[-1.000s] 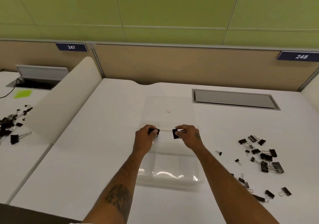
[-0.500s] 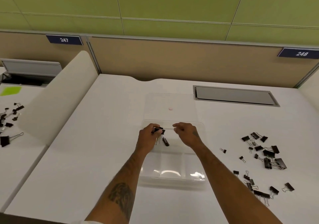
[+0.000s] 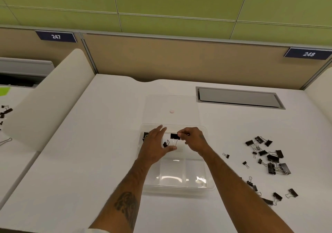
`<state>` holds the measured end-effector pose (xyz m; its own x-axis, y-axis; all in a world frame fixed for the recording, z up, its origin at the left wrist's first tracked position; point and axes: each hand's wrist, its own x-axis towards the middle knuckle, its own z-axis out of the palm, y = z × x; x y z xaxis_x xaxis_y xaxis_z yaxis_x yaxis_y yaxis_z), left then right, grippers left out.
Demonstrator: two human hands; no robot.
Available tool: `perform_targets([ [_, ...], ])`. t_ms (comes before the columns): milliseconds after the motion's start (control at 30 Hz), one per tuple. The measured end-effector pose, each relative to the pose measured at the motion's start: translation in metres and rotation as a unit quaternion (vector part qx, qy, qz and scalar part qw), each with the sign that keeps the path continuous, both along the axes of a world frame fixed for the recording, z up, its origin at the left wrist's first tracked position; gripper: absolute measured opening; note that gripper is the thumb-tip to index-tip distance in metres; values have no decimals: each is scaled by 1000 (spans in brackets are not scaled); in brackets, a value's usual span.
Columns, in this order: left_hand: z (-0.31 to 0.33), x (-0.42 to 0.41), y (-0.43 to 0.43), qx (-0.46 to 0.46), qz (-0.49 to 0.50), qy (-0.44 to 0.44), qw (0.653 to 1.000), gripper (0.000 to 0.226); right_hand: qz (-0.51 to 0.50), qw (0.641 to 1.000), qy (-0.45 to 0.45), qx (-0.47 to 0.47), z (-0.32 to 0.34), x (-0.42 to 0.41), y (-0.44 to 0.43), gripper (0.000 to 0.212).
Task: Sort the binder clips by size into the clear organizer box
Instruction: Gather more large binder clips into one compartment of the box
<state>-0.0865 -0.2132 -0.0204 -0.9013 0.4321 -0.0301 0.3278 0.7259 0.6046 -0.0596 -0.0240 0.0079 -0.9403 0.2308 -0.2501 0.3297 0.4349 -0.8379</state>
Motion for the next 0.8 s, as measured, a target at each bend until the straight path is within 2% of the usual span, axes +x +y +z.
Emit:
perform_targets([
  [67,-9,3,-6,-96,-38,47,994,105,-17,999,5,45,-2,-3,-1,14],
  [233,-31,9,-13,-195,-50,8,980,96,3,993,-14,114,-7,-6,-9,13],
  [400,-35,7,-14,-216,-56,6,975,94,46,985,-18,166,-11,-4,-12,24],
  [533,-32,8,-15,-213,-58,-4,975,99,82,959,27,270,-14,0,-9,43],
  [600,-28,7,-14,-210,-60,-6,976,102,95,948,13,302,-12,3,-5,54],
  [700,-22,3,-13,-204,-65,13,977,107,114,927,-18,357,-12,10,1,70],
  [800,-19,0,-8,-193,-68,61,977,106,97,920,-18,378,-13,22,8,83],
])
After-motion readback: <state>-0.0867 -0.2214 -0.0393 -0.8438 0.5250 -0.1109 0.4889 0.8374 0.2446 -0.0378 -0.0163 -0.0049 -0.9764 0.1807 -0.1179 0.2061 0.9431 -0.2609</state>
